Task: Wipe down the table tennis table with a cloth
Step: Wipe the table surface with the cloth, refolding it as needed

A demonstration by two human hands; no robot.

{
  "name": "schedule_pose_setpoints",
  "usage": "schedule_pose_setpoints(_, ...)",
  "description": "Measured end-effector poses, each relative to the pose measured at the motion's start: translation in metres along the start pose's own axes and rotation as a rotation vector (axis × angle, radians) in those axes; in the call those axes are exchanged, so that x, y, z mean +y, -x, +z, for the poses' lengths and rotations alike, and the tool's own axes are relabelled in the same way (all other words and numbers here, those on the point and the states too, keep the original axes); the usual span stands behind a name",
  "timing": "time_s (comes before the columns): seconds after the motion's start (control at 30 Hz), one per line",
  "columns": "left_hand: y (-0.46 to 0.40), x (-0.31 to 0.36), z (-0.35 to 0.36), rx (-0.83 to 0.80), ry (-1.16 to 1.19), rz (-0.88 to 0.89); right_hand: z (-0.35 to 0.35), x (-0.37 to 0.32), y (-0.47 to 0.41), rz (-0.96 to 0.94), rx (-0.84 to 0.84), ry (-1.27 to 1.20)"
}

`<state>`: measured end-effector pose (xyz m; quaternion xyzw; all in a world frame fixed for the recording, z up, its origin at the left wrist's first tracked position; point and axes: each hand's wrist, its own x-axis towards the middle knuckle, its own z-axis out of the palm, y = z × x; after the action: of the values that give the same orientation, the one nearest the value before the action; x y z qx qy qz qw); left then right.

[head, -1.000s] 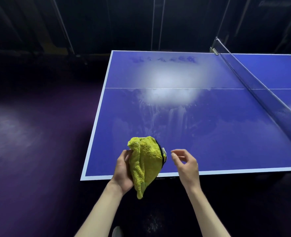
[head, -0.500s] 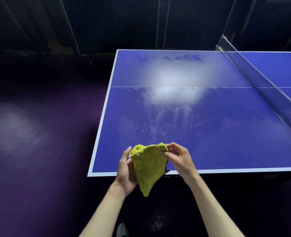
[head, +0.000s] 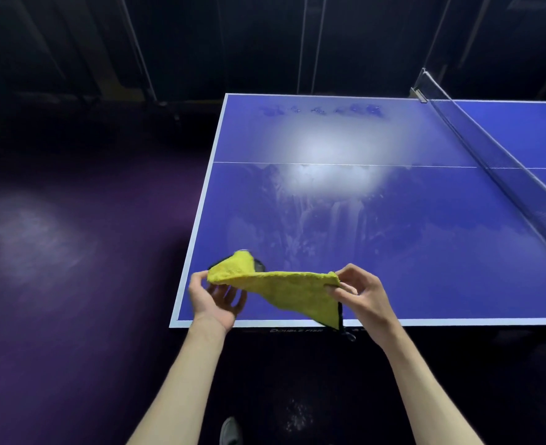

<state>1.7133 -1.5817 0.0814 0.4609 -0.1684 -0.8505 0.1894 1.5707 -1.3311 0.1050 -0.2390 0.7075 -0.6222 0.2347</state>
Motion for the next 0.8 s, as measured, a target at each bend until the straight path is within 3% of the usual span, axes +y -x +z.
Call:
schedule_pose_setpoints(0.1,-0.009,0.002,-0.008,-0.086,0.026,0.030,-0.007,-0.006,-0.002,-0.007,0.047,-0.079)
schedule_pose_setpoints(0.37,-0.028,-0.003,-0.020,-0.231,-0.884,0.332,-0.029,-0.017,-0.012,-0.002,0.210,-0.080)
schedule_pose_setpoints(0.47,-0.023,0.000,-0.019,-0.348,-1.077,0.335,-0.037,-0.014,-0.012,0.044,0.286,-0.119)
schedule_pose_setpoints(0.57,-0.026,-0.001,-0.021,-0.313,-1.287,0.415,-0.044,-0.008,-0.015,0.130,0.395,-0.167)
schedule_pose_setpoints(0.67,-0.023,-0.006,-0.017,-0.293,-1.281,0.440,-0.053,0.000,-0.021,0.295,0.517,-0.324)
schedule_pose_setpoints(0.8,-0.010,-0.009,-0.002,-0.338,-0.935,0.311,-0.064,0.011,-0.025,0.439,0.573,-0.485)
